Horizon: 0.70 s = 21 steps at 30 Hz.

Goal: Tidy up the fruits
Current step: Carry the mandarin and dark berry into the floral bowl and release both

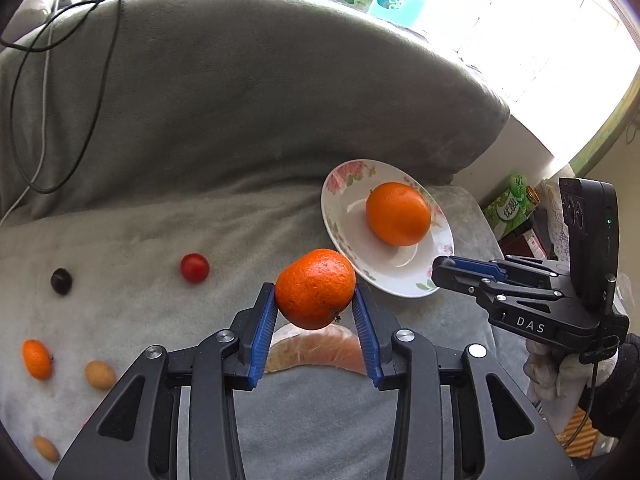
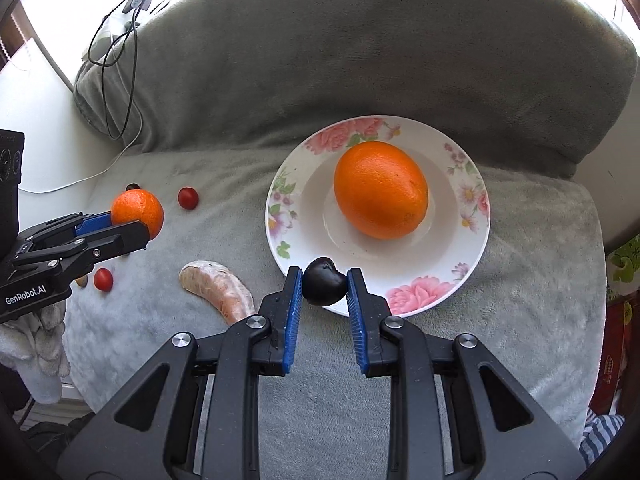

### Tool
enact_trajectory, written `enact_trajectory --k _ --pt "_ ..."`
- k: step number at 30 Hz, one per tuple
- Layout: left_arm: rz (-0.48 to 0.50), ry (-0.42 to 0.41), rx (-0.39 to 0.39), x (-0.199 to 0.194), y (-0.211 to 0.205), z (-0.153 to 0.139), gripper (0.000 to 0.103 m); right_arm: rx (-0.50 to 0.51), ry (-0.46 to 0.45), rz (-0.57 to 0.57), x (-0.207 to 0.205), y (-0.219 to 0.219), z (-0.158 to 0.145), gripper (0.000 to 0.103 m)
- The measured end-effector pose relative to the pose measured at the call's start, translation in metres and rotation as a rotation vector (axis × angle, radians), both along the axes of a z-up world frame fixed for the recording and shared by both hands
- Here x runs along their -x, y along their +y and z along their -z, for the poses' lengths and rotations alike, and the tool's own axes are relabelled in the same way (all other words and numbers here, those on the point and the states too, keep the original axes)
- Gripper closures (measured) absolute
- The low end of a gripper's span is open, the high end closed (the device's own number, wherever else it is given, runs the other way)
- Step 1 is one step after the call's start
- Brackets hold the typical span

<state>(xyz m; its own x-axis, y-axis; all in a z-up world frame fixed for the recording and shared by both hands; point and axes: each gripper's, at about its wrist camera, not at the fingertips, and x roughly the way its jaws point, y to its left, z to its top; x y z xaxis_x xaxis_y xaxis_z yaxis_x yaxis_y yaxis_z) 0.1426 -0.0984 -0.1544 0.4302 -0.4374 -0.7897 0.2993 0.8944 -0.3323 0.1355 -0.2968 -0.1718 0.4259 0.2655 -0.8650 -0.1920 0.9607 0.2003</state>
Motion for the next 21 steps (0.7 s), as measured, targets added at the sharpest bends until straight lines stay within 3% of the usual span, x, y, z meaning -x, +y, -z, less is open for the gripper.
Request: enact_trajectory --k 21 --pt "0.073 0.041 -0.027 -0.046 -0.054 0.017 0.066 -0.009 0.018 0.021 -0.007 -0.015 0.016 0.079"
